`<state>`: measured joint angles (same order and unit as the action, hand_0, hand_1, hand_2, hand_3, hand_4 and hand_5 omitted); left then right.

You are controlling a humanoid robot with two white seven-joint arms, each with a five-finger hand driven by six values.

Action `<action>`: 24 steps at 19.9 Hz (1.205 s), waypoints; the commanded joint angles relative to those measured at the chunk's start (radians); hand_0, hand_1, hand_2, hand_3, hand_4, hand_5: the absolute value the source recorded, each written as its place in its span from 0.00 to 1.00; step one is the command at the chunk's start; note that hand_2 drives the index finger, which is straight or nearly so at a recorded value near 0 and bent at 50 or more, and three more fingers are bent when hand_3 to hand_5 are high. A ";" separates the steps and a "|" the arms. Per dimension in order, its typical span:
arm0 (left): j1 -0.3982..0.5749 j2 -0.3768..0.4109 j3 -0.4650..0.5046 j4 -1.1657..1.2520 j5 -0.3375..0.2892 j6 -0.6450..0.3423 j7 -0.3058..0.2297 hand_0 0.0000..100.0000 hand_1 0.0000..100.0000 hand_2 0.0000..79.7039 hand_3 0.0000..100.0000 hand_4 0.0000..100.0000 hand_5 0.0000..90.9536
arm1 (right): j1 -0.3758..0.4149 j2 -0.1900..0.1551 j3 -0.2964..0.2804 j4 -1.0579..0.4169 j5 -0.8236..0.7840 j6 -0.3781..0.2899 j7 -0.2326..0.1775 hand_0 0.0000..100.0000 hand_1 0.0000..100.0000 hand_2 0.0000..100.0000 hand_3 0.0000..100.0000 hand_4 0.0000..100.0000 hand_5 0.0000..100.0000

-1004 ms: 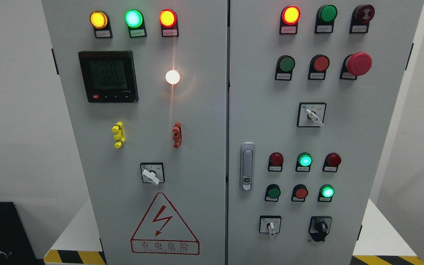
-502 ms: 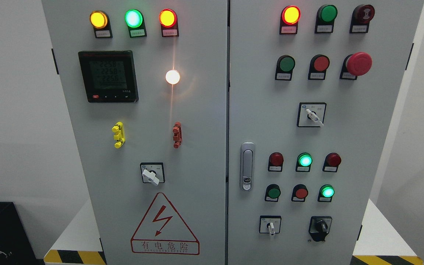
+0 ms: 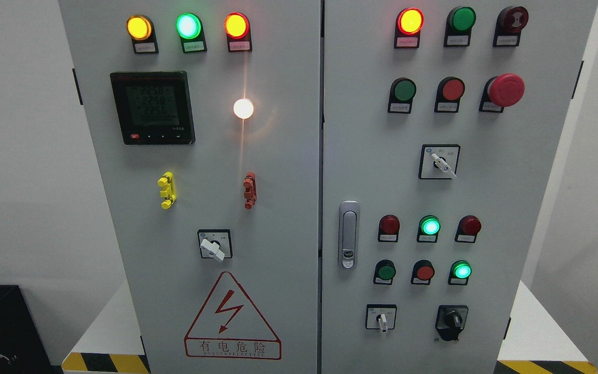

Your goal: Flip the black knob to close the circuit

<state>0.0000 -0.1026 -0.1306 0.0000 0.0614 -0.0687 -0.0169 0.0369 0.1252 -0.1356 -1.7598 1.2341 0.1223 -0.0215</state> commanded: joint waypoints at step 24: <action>0.022 0.000 0.000 -0.023 0.000 0.000 0.000 0.12 0.56 0.00 0.00 0.00 0.00 | -0.229 0.002 -0.027 0.103 0.073 0.109 0.045 0.00 0.12 0.87 0.99 0.88 0.96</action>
<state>0.0000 -0.1026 -0.1304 0.0000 0.0614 -0.0687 -0.0169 -0.1618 0.1269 -0.1520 -1.7012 1.3051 0.2250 0.0224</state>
